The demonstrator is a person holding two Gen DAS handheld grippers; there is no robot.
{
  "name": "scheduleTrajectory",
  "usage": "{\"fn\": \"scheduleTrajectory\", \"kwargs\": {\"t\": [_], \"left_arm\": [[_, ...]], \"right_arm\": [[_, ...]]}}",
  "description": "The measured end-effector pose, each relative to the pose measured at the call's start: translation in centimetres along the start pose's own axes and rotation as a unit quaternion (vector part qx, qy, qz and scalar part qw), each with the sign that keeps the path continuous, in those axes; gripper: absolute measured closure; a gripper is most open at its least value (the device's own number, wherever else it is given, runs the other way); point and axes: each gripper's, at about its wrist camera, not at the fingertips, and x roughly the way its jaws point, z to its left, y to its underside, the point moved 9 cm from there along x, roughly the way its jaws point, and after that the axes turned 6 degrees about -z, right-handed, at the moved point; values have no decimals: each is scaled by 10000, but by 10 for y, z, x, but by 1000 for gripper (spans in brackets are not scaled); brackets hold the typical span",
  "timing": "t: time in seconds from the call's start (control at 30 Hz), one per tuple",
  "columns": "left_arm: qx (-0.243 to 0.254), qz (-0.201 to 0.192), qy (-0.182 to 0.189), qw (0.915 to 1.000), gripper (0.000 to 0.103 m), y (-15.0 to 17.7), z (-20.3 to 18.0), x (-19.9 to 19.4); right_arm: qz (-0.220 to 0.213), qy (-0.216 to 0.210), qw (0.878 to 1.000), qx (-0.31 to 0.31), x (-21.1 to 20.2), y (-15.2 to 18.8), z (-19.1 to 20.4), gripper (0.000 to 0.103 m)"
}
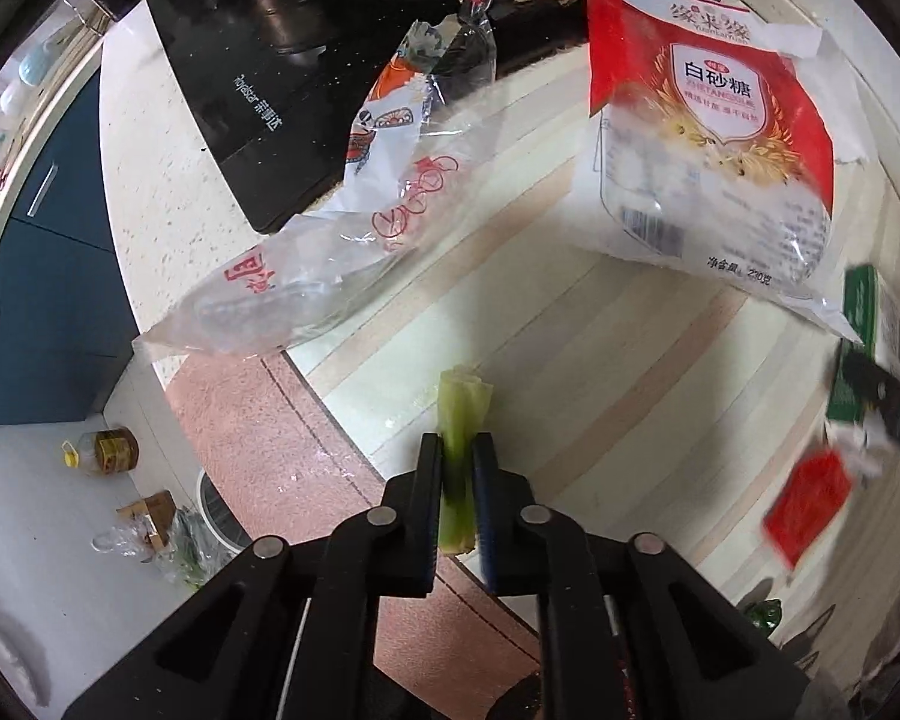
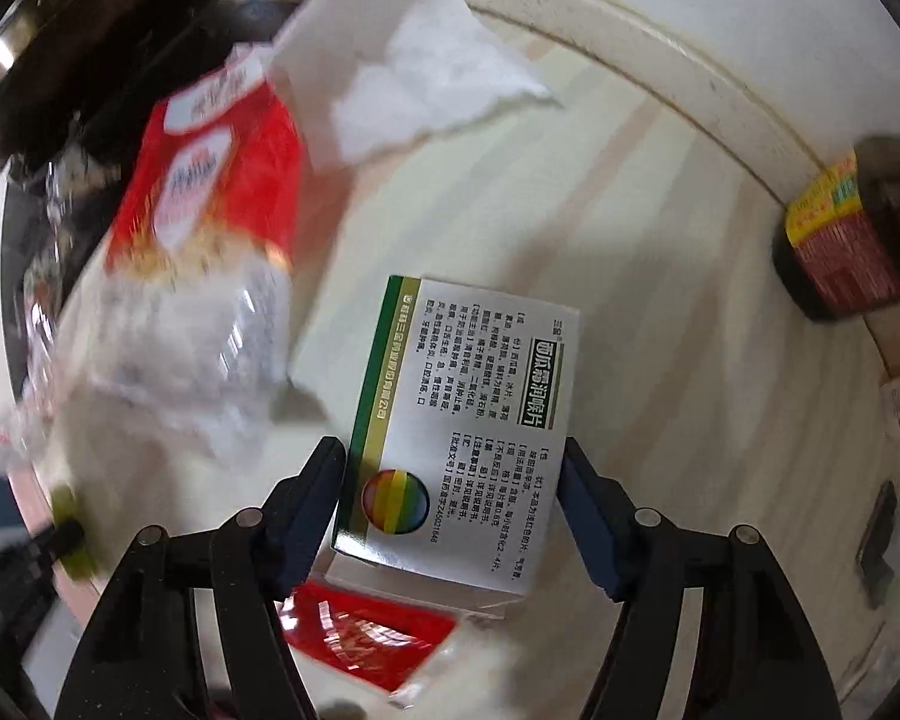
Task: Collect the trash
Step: 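Grasp the green-white medicine box with the right tool while the left tool grasps the celery piece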
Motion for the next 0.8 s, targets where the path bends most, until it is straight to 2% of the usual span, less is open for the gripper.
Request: {"fn": "scheduleTrajectory", "kwargs": {"t": [0.07, 0.2, 0.3, 0.57, 0.67, 0.8], "left_arm": [[-43, 34, 22, 10000, 88, 2, 0, 1], [55, -30, -2, 10000, 96, 1, -1, 2], [144, -221, -4, 9997, 98, 3, -10, -11], [163, -1053, 127, 9942, 99, -11, -3, -77], [53, -1329, 206, 9909, 99, -13, 12, -105], [-79, -1638, 257, 9861, 99, -13, 48, -133]], "right_arm": [[32, 26, 10000, -26, 1, 9, -6, 31], [89, 69, 9999, -41, 4, 16, -12, 32], [-164, 108, 9998, 0, -6, 9, -16, 32], [-879, -134, 9960, 51, -74, -7, -3, 33], [-1078, -284, 9938, -29, -103, -16, 11, 33], [-1274, -540, 9903, -106, -137, -22, 37, 33]]}}
